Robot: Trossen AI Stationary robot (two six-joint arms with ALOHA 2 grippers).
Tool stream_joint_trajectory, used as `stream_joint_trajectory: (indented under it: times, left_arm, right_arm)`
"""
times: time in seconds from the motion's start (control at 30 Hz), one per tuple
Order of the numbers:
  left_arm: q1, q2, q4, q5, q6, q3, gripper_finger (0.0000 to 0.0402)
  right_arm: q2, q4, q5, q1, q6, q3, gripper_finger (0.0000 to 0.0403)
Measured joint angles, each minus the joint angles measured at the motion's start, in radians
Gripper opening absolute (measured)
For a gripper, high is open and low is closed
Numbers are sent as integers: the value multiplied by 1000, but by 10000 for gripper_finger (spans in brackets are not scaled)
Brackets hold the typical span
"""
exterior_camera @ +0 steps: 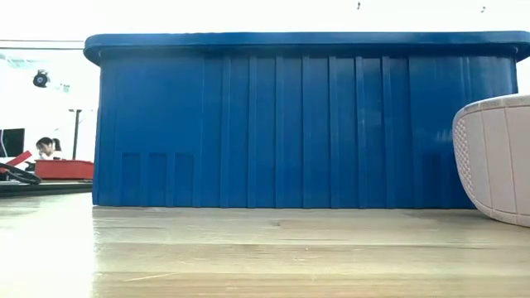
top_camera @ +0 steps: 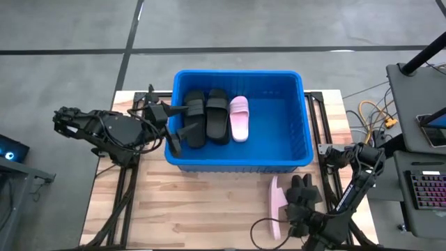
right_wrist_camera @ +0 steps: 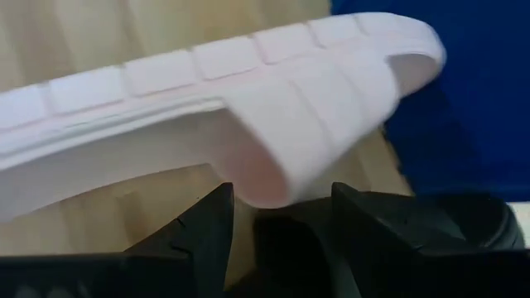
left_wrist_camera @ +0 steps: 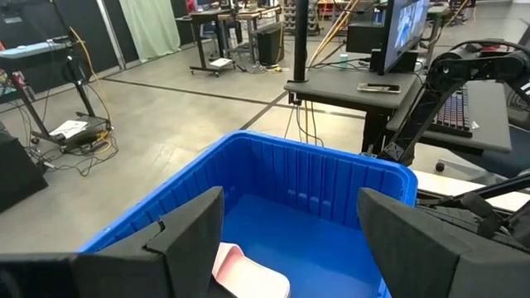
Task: Pick and place slides into bin
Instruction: Put the pink slide into the blue bin
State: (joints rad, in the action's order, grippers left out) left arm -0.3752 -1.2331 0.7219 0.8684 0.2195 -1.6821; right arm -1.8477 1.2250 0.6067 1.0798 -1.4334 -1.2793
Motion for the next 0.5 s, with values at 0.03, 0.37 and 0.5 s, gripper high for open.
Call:
stream_joint_trajectory:
  times: [0.03, 0.37, 0.5]
  left_arm:
    - [0, 0, 0, 0, 0, 0, 262]
    - [0, -1, 2, 0, 0, 1, 262]
    - [0, -1, 2, 0, 0, 1, 262]
  right_arm:
    - [0, 13, 1, 0, -16, 1, 194]
    - [-1, 25, 19, 0, -42, 18, 194]
    - [-1, 23, 18, 0, -32, 18, 194]
